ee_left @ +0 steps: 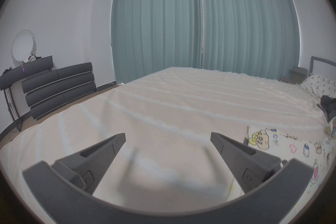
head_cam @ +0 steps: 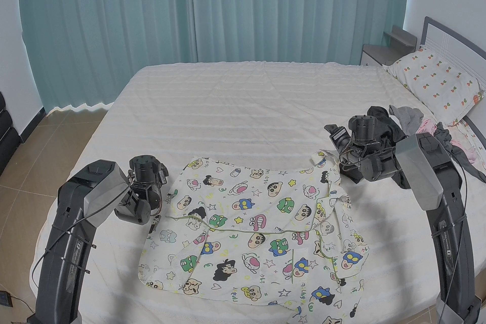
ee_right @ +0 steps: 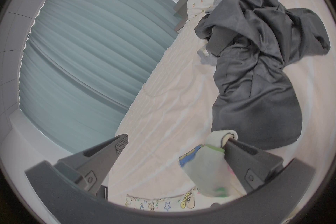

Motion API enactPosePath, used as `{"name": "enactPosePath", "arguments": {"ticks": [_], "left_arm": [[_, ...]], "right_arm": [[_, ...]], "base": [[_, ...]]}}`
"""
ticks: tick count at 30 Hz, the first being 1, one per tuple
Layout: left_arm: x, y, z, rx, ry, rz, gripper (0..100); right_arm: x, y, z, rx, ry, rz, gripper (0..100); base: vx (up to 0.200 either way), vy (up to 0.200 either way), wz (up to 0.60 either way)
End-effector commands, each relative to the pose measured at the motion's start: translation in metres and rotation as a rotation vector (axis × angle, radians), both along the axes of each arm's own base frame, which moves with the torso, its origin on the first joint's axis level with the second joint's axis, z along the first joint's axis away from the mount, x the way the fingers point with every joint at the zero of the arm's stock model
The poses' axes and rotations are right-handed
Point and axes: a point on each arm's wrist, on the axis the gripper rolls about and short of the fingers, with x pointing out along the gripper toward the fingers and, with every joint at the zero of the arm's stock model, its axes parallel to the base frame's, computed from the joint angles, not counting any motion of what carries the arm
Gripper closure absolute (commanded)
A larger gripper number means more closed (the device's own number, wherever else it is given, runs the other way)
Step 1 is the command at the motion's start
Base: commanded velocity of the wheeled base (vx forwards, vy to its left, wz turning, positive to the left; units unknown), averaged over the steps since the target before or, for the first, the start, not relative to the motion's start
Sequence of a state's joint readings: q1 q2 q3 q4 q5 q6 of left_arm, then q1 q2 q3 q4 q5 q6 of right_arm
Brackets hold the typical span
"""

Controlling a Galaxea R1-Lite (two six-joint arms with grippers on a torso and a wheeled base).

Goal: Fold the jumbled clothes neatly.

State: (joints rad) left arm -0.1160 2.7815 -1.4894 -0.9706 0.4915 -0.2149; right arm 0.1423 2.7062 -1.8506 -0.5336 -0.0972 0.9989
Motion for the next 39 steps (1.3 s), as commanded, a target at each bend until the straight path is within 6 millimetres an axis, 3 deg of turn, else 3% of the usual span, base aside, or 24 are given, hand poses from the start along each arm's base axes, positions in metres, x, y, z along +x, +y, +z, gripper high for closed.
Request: {"name": "enactPosePath", "arguments": {"ticks": [1,8,11,16,19,22,24,29,33,39], "left_arm": [[-0.016,0.002,0.037,-0.061,-0.026,0.005,0],[-0.044,0.004,0.052,-0.115,0.015,-0.044,0],[-0.058,0.005,0.065,-0.165,0.004,-0.038,0],[-0.105,0.007,0.085,-0.3,0.074,-0.144,0],[-0.135,0.009,0.099,-0.392,0.093,-0.188,0],[-0.156,0.01,0.112,-0.474,0.081,-0.221,0],[-0.178,0.008,0.125,-0.581,0.053,-0.25,0],[-0.21,-0.008,0.153,-0.722,-0.018,-0.312,0],[-0.233,-0.02,0.165,-0.815,-0.031,-0.336,0],[-0.24,-0.026,0.163,-0.896,-0.017,-0.318,0]], "right_arm": [[0.005,-0.025,0.011,-0.002,0.009,-0.058,0],[0.005,-0.027,0.013,0.096,0.15,-0.087,0],[-0.006,-0.033,0.014,0.08,0.213,-0.101,0],[-0.055,-0.055,0.014,-0.039,0.35,0.038,0],[-0.083,-0.072,0.01,-0.092,0.345,0.08,0],[-0.111,-0.08,-0.005,-0.179,0.337,0.149,0],[-0.15,-0.086,-0.029,-0.32,0.319,0.246,0],[-0.208,-0.097,-0.054,-0.45,0.235,0.397,0],[-0.226,-0.095,-0.065,-0.418,0.272,0.468,0],[-0.237,-0.092,-0.084,-0.46,0.317,0.554,0]], "base": [[0.0,0.0,0.0],[0.0,0.0,0.0],[0.0,0.0,0.0],[0.0,0.0,0.0],[0.0,0.0,0.0],[0.0,0.0,0.0],[0.0,0.0,0.0],[0.0,0.0,0.0],[0.0,0.0,0.0],[0.0,0.0,0.0]]}}
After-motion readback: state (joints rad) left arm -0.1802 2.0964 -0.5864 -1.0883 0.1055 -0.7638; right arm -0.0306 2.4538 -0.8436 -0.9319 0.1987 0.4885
